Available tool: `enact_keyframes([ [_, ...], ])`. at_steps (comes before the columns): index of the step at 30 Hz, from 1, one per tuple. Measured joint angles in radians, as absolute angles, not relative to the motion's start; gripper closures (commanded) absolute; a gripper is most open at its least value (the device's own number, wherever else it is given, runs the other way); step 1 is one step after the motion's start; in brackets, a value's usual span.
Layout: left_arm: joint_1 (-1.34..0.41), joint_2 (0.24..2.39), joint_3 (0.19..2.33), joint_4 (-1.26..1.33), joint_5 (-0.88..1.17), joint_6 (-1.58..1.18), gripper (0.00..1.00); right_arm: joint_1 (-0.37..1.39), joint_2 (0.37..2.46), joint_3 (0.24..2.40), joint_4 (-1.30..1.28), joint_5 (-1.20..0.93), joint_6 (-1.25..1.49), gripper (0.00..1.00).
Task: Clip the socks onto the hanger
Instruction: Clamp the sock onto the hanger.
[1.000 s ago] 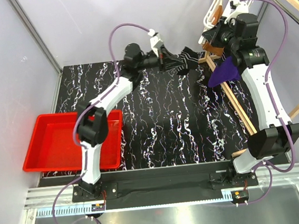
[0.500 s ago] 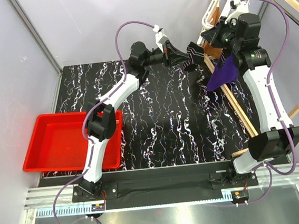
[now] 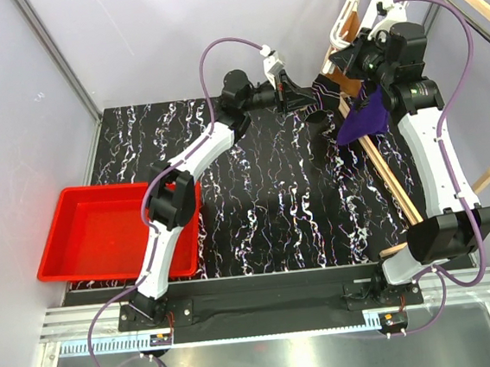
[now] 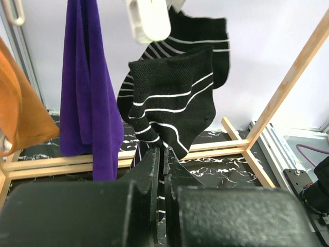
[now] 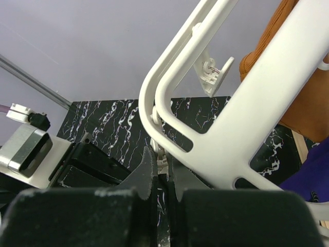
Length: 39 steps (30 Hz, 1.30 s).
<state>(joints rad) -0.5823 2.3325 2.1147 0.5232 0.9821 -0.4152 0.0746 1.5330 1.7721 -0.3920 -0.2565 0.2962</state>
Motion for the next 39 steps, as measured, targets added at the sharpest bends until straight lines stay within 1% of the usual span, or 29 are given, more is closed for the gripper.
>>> enact_keyframes([
  [27,-0.591,2.337,2.145,0.533,0.900,-0.447,1.00,0.074,1.533,1.772,-0.394,-0.257,0.296,1.00],
  [36,-0.591,2.337,2.145,0.594,0.889,-0.487,1.00,0.073,1.533,1.767,-0.394,-0.256,0.295,1.00],
  [39,-0.591,2.337,2.145,0.601,0.888,-0.495,1.00,0.073,1.533,1.767,-0.394,-0.256,0.295,0.94],
])
